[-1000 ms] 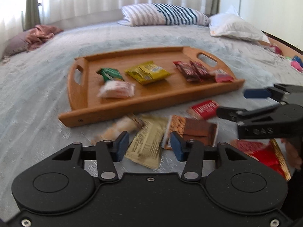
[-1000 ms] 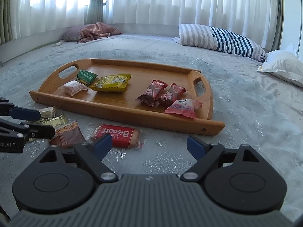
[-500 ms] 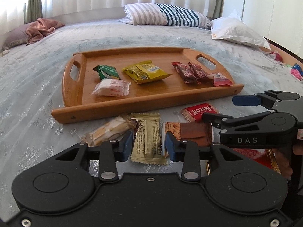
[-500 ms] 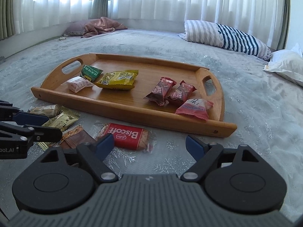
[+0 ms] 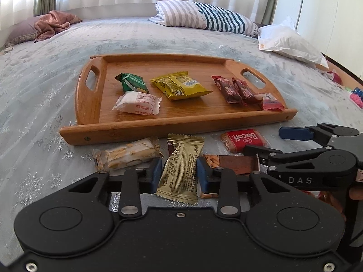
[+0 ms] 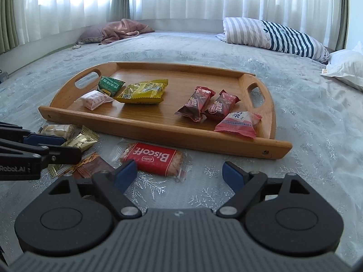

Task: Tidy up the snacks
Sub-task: 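Grasp the beige bar packet with the left gripper while the right approaches the red Biscoff packet, then grasp the red Biscoff packet with the right gripper while the left lifts the beige bar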

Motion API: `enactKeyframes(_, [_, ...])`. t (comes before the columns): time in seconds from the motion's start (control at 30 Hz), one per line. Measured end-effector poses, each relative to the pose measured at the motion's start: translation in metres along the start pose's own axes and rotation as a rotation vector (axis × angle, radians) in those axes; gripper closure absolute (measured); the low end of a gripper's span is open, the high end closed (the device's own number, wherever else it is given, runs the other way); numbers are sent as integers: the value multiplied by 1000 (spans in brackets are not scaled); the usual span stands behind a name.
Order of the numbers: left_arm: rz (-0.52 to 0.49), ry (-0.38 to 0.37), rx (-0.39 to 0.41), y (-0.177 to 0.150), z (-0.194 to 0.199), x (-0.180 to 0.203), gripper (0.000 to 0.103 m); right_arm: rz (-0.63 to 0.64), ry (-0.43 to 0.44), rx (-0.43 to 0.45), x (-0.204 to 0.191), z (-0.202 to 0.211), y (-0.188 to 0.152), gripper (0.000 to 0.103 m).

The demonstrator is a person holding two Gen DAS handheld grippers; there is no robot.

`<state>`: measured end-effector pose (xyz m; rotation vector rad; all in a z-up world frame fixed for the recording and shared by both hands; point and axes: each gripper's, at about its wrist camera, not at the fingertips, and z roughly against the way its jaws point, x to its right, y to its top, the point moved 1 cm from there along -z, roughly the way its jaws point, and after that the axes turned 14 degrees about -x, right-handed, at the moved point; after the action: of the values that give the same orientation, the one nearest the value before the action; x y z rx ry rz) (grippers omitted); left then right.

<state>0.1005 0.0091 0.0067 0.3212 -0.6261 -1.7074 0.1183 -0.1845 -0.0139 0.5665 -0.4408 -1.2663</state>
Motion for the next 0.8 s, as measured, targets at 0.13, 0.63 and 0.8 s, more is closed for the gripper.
enactKeyframes(0.13, [-33, 28, 10, -4, 7, 4, 73, 16, 11, -1, -1, -1, 2, 12])
enactKeyframes(0.63, [24, 28, 60, 7, 24, -8, 73, 65, 69, -21, -22, -12, 16, 15])
enactKeyframes(0.8, [34, 28, 55, 6, 20, -9, 73, 51, 68, -11, -23, -10, 15, 28])
